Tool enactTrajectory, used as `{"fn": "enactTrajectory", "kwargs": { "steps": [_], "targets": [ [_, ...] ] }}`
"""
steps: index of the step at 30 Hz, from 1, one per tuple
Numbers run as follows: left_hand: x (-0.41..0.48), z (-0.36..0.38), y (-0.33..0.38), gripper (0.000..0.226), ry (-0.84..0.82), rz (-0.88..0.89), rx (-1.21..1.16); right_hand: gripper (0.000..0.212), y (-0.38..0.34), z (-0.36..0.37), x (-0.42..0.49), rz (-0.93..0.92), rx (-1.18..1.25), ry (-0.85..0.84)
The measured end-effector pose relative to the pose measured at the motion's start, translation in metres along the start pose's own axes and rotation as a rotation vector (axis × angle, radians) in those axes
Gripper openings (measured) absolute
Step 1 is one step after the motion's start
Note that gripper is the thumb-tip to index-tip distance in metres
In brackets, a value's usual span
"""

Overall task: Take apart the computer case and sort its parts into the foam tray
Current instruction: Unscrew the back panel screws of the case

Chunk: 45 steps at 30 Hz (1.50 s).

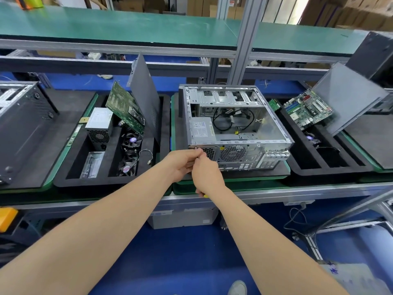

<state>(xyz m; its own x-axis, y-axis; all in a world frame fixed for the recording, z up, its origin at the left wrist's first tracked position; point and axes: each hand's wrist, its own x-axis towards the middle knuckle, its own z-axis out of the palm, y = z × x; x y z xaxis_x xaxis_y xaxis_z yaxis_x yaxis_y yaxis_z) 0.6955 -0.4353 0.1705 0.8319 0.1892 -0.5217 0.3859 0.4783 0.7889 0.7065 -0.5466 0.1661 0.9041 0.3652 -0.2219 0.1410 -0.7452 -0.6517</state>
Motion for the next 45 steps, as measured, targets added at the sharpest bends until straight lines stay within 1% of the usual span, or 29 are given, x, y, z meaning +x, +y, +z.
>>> {"fn": "enactTrajectory", "kwargs": {
  "steps": [2,5,7,10,13,15,18,22,24,26,27,30,32,34,36,39,42,43,44,45],
  "targets": [
    [0.000,0.000,0.001,0.027,-0.009,0.003,0.013,0.032,0.002,-0.003,0.000,0.064,0.232,-0.059],
    [0.000,-0.002,0.003,0.018,-0.027,-0.020,-0.021,0.038,0.005,-0.008,-0.002,0.242,0.713,-0.192],
    [-0.001,-0.003,0.005,0.021,-0.040,-0.045,-0.021,0.041,0.007,-0.009,-0.003,0.310,1.011,-0.300],
    [-0.004,-0.005,0.007,0.027,-0.069,-0.099,0.052,0.040,0.010,-0.005,-0.007,0.354,1.401,-0.440],
    [-0.006,-0.006,0.008,0.026,-0.076,-0.148,0.042,0.039,0.013,-0.005,-0.010,0.425,1.659,-0.583],
    [-0.006,-0.006,0.009,0.024,-0.089,-0.153,0.027,0.038,0.012,-0.008,-0.010,0.424,1.695,-0.629],
    [-0.007,-0.006,0.009,0.022,-0.101,-0.155,0.009,0.036,0.007,-0.011,-0.009,0.414,1.602,-0.576],
    [-0.005,-0.007,0.007,0.028,-0.084,-0.134,0.012,0.034,0.002,-0.011,-0.008,0.400,1.350,-0.427],
    [-0.004,-0.006,0.006,0.032,-0.080,-0.116,0.005,0.032,-0.001,-0.011,-0.006,0.374,1.141,-0.353],
    [-0.003,-0.005,0.004,0.032,-0.074,-0.095,-0.032,0.030,-0.003,-0.009,-0.005,0.311,0.851,-0.259],
    [-0.002,-0.004,0.004,0.032,-0.072,-0.088,-0.049,0.030,-0.004,-0.007,-0.004,0.271,0.708,-0.206],
    [-0.002,-0.002,0.004,0.033,-0.072,-0.073,-0.047,0.034,-0.003,-0.003,-0.002,0.152,0.378,-0.064],
    [-0.002,-0.001,0.004,0.034,-0.063,-0.067,-0.041,0.035,0.001,-0.002,0.002,0.028,0.145,0.015],
    [-0.003,-0.001,0.005,0.035,-0.045,-0.077,-0.047,0.038,0.004,0.000,0.006,-0.044,-0.028,0.054],
    [-0.003,0.000,0.006,0.035,-0.018,-0.091,-0.042,0.041,0.003,0.001,0.007,-0.045,-0.154,0.078],
    [-0.002,-0.001,0.005,0.036,0.028,-0.089,-0.049,0.037,0.001,0.001,0.011,-0.056,-0.241,0.088],
    [-0.002,0.000,0.002,0.030,0.060,-0.068,-0.059,0.035,0.000,-0.003,0.013,-0.086,-0.235,0.077],
    [-0.001,0.001,0.001,0.028,0.071,-0.058,-0.054,0.037,0.001,-0.005,0.012,-0.091,-0.169,0.062],
    [0.001,0.001,0.001,0.024,0.079,-0.045,-0.046,0.038,0.003,-0.007,0.011,-0.079,-0.043,0.035],
    [0.001,0.000,0.000,0.021,0.078,-0.035,-0.042,0.038,0.004,-0.008,0.009,-0.038,0.140,-0.007]
  ]
}}
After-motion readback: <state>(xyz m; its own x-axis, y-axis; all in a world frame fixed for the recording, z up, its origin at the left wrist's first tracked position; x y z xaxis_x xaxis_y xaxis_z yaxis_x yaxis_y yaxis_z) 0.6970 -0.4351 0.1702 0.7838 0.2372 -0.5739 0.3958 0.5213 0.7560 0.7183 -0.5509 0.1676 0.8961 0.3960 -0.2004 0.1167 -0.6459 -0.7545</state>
